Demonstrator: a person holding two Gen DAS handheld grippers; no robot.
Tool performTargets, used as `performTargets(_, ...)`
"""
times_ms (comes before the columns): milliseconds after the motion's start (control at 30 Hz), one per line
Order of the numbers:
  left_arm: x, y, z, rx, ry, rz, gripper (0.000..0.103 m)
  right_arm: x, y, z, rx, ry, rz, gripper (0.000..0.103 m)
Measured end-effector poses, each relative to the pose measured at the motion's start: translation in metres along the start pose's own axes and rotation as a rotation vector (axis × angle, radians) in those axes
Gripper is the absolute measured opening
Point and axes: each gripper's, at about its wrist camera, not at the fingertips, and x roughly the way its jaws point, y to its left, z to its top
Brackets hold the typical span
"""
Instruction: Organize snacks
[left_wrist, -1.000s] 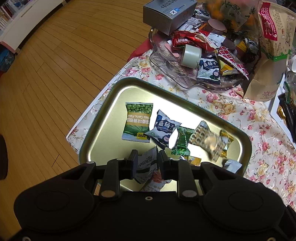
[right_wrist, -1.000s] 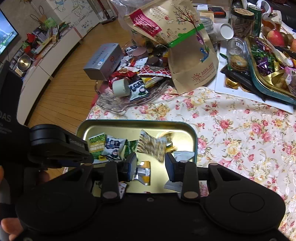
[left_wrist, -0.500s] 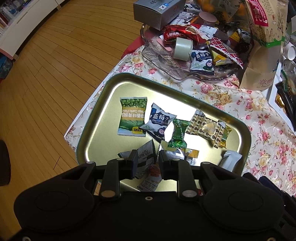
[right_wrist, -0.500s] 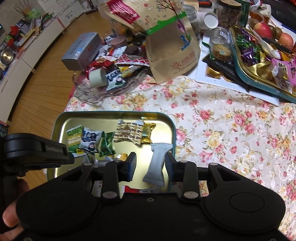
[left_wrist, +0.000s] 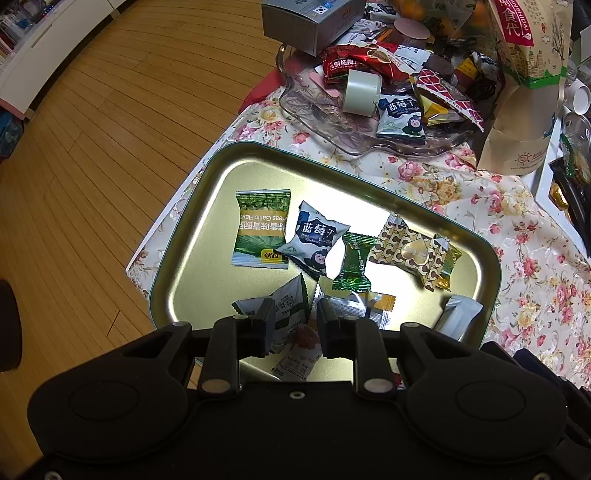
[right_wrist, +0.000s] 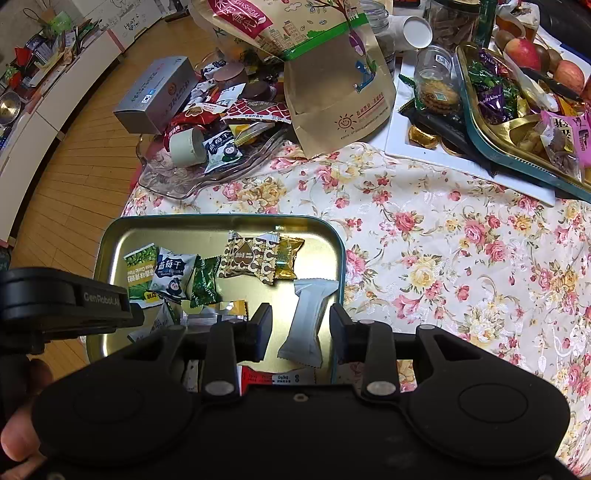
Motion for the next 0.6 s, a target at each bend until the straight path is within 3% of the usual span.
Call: performTargets(600,0.0014,-0.0015,-0.0006,0.000,0.010,0.004,0.032,0.0028,0.0001,0.0000,0.003,0.006,-0.004,0.036)
